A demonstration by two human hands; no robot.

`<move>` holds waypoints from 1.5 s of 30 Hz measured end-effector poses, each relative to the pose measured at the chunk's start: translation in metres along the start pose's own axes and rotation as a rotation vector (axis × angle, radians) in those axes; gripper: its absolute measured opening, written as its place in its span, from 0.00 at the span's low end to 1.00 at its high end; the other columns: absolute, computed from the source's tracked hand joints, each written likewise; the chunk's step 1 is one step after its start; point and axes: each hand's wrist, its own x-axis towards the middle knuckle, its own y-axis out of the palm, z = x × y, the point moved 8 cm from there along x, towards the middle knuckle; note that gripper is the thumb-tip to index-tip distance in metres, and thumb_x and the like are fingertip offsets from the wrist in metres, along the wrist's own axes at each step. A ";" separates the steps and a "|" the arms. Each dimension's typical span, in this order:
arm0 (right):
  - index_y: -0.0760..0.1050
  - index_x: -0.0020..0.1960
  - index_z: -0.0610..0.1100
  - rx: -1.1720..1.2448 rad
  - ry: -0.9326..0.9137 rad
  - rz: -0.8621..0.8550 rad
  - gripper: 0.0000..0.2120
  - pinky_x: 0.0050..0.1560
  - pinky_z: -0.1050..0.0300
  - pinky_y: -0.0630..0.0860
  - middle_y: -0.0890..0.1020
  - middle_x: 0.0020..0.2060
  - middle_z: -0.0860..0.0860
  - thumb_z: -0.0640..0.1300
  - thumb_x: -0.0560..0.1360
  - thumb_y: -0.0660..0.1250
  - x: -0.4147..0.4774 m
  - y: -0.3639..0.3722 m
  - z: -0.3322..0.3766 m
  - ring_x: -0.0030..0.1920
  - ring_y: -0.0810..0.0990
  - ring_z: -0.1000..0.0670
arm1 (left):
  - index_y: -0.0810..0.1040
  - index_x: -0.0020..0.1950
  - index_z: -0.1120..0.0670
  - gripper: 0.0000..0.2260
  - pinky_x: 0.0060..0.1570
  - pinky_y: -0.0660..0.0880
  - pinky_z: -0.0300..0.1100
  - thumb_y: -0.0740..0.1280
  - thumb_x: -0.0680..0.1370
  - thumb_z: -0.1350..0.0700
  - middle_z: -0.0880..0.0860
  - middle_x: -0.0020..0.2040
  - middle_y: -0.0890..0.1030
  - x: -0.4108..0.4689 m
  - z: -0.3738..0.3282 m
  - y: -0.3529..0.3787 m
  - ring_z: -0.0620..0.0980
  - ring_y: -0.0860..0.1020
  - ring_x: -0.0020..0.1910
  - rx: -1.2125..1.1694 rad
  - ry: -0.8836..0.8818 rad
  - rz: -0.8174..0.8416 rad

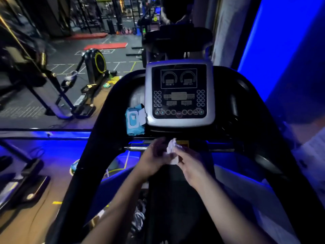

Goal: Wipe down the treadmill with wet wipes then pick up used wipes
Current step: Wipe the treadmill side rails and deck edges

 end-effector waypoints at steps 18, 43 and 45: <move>0.75 0.45 0.52 -0.580 0.005 -0.086 0.12 0.41 0.63 0.74 0.79 0.41 0.54 0.38 0.82 0.62 0.224 0.082 -0.008 0.39 0.77 0.57 | 0.78 0.62 0.62 0.19 0.52 0.75 0.48 0.72 0.78 0.50 0.61 0.55 0.83 0.226 0.088 -0.217 0.62 0.82 0.56 0.421 -0.403 -0.501; 0.81 0.52 0.39 -0.412 0.129 0.630 0.07 0.51 0.54 0.80 0.86 0.45 0.43 0.31 0.77 0.67 0.147 0.268 -0.073 0.44 0.84 0.48 | 0.84 0.51 0.52 0.15 0.48 0.83 0.49 0.78 0.66 0.52 0.47 0.45 0.87 -0.059 0.017 -0.370 0.48 0.85 0.44 -0.344 -0.028 -1.262; 0.83 0.50 0.41 -0.553 0.089 0.710 0.06 0.48 0.55 0.78 0.86 0.44 0.42 0.33 0.75 0.72 0.124 0.314 -0.110 0.44 0.83 0.49 | 0.85 0.53 0.54 0.21 0.52 0.83 0.55 0.77 0.62 0.50 0.52 0.49 0.87 -0.123 0.034 -0.393 0.53 0.85 0.48 -0.409 -0.050 -1.394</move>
